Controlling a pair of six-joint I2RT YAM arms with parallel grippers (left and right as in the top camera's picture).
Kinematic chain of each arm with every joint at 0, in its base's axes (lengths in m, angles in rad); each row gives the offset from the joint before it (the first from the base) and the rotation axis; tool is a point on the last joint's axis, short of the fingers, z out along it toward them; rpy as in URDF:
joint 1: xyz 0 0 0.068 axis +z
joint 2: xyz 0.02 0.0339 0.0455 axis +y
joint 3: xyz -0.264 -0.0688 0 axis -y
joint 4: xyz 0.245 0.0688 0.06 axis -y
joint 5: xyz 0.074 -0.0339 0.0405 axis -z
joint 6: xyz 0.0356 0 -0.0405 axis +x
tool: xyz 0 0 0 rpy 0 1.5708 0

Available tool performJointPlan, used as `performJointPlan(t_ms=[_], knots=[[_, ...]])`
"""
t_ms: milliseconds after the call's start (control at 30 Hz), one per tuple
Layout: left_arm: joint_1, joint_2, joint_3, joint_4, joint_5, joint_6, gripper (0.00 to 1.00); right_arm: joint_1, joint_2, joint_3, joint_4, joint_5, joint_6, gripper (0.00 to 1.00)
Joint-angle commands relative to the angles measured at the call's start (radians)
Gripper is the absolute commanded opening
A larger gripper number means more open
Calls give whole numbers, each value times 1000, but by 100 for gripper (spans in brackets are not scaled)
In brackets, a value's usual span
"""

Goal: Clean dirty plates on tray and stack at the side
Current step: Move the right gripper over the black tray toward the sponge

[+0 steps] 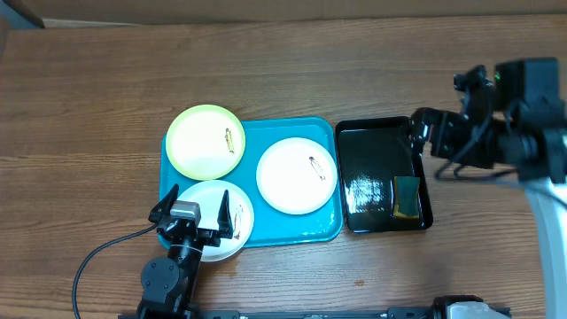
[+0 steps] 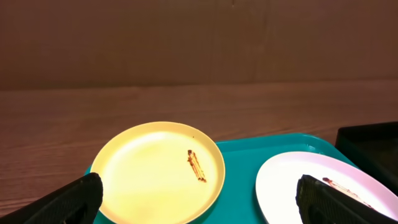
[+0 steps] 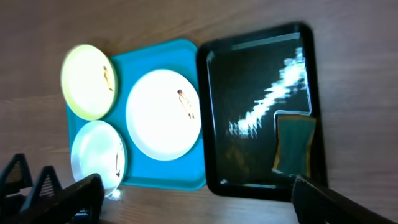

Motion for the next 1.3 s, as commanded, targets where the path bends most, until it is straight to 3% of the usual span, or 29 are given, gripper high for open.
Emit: performJointPlan(t_ms=[0,33,100,133,167,233,267,633,900,967,1067,1267], knots=[[-3,-7,-3,2,-2,14,100,6,105,24,-13,-14,10,22],[-3,-7,-3,2,-2,14,100,6,146,20,-23,22,56,4],[-3,-7,-3,2,-2,14,100,7,187,8,-25,98,110,4],[-3,-7,-3,2,-2,14,100,7,206,2,-25,141,138,11],[-3,-7,-3,2,-2,14,100,7,222,-5,-25,169,158,32],[-3,-7,-3,2,-2,14,100,7,247,-23,-15,183,161,61],[-3,-7,-3,2,-2,14,100,7,259,-33,-9,183,161,64],[-3,-7,-3,2,-2,14,100,62,307,-228,47,200,237,66],[-3,-7,-3,2,-2,14,100,97,307,-470,290,295,330,66],[-3,-7,-3,2,-2,14,100,96,307,-516,357,305,330,69],[-3,-7,-3,2,-2,14,100,97,307,-565,427,373,329,84],[-3,-7,-3,2,-2,14,100,97,307,-600,495,443,329,84]])
